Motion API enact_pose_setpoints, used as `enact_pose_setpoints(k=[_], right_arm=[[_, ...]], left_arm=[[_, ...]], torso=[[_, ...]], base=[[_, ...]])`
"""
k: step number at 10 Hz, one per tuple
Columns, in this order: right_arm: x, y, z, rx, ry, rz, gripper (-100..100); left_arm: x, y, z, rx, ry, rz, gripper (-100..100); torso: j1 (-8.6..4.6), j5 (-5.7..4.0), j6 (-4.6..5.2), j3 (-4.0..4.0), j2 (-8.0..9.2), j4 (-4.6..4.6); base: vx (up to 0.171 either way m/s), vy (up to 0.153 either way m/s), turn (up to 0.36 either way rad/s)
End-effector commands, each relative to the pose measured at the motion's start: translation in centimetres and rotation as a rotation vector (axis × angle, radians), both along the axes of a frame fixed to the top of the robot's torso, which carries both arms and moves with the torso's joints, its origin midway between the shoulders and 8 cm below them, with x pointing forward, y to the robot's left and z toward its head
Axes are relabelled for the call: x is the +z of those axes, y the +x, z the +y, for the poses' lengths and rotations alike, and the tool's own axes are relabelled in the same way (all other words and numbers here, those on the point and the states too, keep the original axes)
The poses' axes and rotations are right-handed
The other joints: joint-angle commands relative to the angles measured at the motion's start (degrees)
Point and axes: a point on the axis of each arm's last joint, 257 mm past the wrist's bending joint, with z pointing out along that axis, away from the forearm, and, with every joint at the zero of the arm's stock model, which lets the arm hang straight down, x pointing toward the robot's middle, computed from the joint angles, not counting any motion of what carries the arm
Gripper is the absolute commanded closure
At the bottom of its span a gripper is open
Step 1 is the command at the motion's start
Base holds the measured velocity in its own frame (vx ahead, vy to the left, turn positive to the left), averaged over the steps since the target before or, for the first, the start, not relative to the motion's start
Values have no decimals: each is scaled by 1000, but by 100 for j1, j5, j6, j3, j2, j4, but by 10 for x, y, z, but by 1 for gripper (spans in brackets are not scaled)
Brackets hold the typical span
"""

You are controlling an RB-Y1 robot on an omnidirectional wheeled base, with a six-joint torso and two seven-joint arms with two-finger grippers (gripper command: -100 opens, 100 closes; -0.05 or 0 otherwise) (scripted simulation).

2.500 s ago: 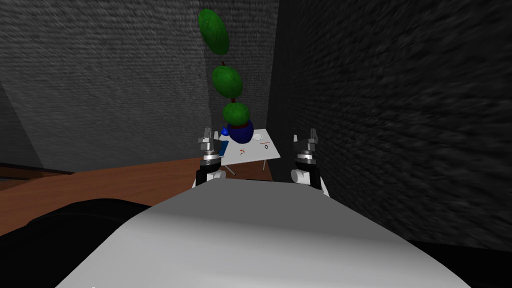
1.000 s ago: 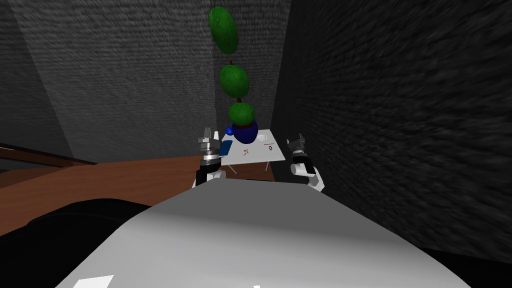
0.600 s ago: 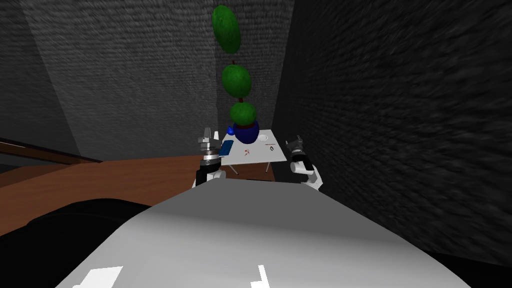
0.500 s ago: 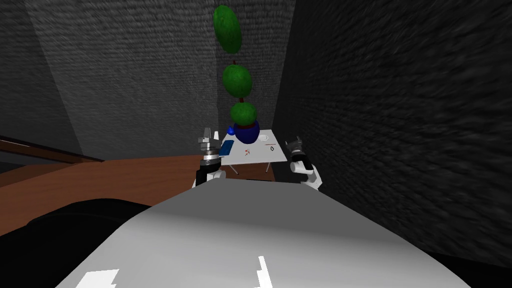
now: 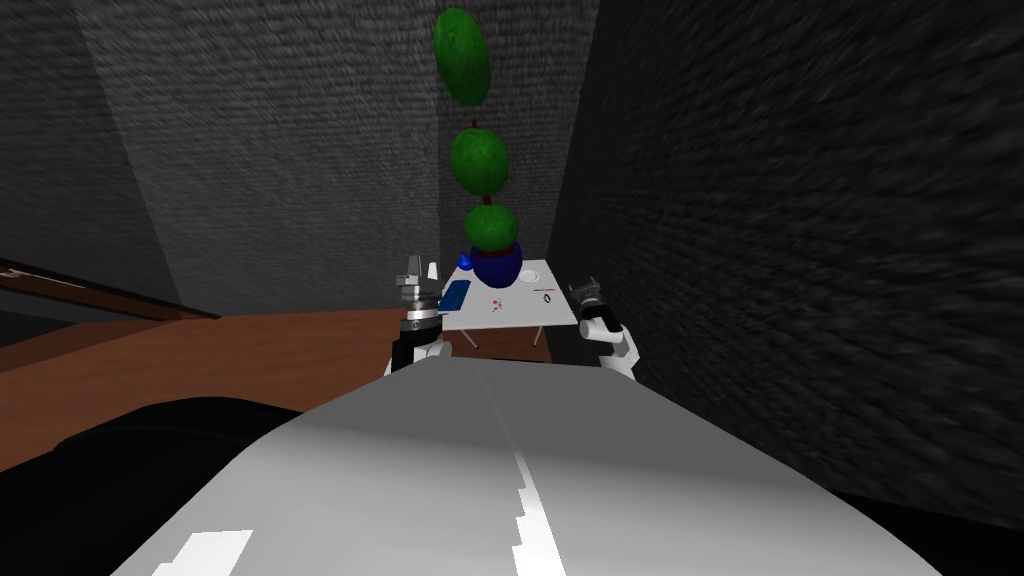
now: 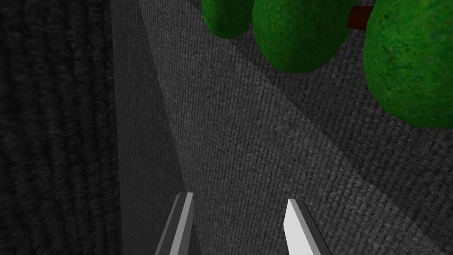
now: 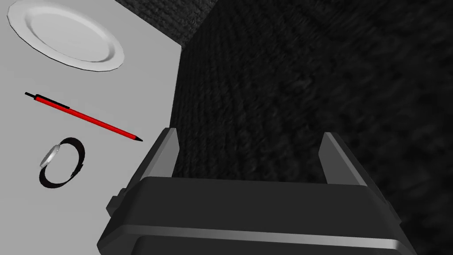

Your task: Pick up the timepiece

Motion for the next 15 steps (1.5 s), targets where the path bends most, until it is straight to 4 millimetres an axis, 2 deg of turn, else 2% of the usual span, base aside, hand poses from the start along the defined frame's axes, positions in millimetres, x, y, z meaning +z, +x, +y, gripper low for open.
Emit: enact_pose_setpoints(k=[1, 2, 3, 4, 5, 6, 7, 8, 9, 10, 11, 12, 13, 14, 15], right_arm=[[-16, 6, -5, -11, 57, 52, -100], [-21, 6, -5, -14, 79, 67, -100], [-35, 11, -9, -26, 118, 112, -100], [-37, 10, -9, -28, 139, 118, -100], [-52, 14, -12, -42, 182, 163, -100], [-54, 14, -12, -45, 200, 168, -100], [-69, 17, -14, -61, 245, 218, -100], [-70, 17, -14, -64, 260, 217, -100], [-85, 19, -16, -82, 306, 265, -100], [-85, 19, -16, -85, 320, 266, -100], [-100, 20, -17, -105, 368, 311, -100], [-100, 20, -17, -107, 378, 312, -100], [-115, 20, -17, -129, 427, 358, -100], [-115, 20, -17, -131, 435, 358, -100], [-128, 20, -17, -154, 485, 399, -100]], left_arm=[[0, 0, 0, 0, 0, 0, 0], [0, 0, 0, 0, 0, 0, 0], [0, 0, 0, 0, 0, 0, 0], [0, 0, 0, 0, 0, 0, 0], [0, 0, 0, 0, 0, 0, 0], [0, 0, 0, 0, 0, 0, 0], [0, 0, 0, 0, 0, 0, 0], [0, 0, 0, 0, 0, 0, 0], [0, 0, 0, 0, 0, 0, 0], [0, 0, 0, 0, 0, 0, 0], [0, 0, 0, 0, 0, 0, 0], [0, 0, 0, 0, 0, 0, 0], [0, 0, 0, 0, 0, 0, 0], [0, 0, 0, 0, 0, 0, 0], [0, 0, 0, 0, 0, 0, 0]], torso=[[0, 0, 0, 0, 0, 0], [1, 0, -2, 0, 0, 0], [-1, 0, 0, 1, 2, 0], [-1, -1, -1, 0, 0, 0], [-1, -1, 0, 0, 1, 0], [-1, 0, -2, 0, -1, 0], [-2, -1, 1, 0, 1, 0], [-1, -1, -1, 1, 2, 0], [-2, -1, 1, 2, 3, 0], [-1, 0, -1, 1, 2, 0], [-2, 0, 1, 1, 2, 0], [-1, -1, -1, 0, 1, 0], [-2, 0, 1, 1, 1, 0], [-1, -1, 0, 0, 0, 0], [-2, -1, 1, 1, 2, 0]], base=[[11, 18, 43], [9, 14, 27], [12, 16, 43], [12, 13, 28], [12, 14, 55], [11, 11, 29], [9, 16, 51], [7, 12, 19], [9, 16, 32], [10, 12, 28], [13, 13, 54], [11, 10, 23], [12, 14, 38], [10, 11, 24], [10, 14, 47]])
